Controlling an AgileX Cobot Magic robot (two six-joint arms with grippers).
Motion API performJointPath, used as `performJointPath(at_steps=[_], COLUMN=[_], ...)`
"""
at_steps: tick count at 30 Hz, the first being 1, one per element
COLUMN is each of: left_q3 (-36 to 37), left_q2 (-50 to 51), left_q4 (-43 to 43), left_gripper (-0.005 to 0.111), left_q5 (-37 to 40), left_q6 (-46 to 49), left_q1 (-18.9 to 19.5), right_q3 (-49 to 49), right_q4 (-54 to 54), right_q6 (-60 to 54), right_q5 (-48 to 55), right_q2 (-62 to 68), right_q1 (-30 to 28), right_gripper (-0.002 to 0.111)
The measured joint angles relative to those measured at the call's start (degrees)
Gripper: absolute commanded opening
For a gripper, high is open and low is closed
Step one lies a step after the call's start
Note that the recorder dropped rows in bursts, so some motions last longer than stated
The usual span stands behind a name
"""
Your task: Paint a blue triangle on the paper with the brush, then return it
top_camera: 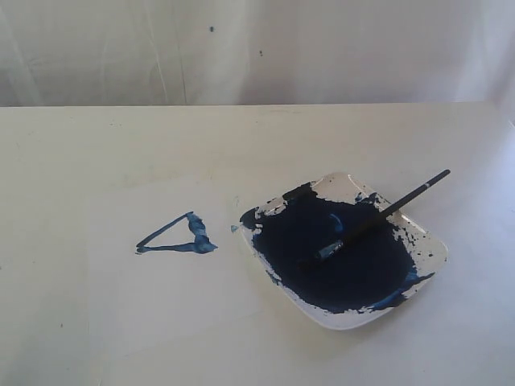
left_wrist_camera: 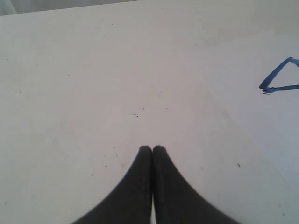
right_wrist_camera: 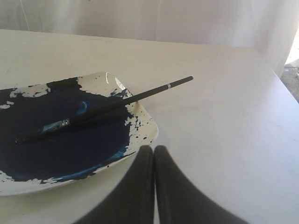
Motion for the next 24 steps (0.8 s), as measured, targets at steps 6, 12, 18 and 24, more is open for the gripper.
performJointPath(at_steps=[6,12,18,24], left_q3=[0.00,0.00,0.00,0.00], left_q2=[0.00,0.00,0.00,0.00], left_q4=[-0.75,-1.20,-1.20,-1.24], left_gripper=[0.000,0.000,0.000,0.000], left_q5=[-0.05,-0.05,-0.05,-0.05], left_q6=[-0.92,-1.80,-1.91,-1.91], left_q1=[0.00,0.00,0.00,0.00], right_q3=[0.00,0.00,0.00,0.00], right_q4=[0.00,0.00,0.00,0.00], right_q6=[0.00,0.00,0.00,0.00], right_q5=[0.00,0.00,0.00,0.00], right_q2=[0.00,0.00,0.00,0.00], right_q1=[0.00,0.00,0.00,0.00], right_gripper=[0.000,0.000,0.000,0.000])
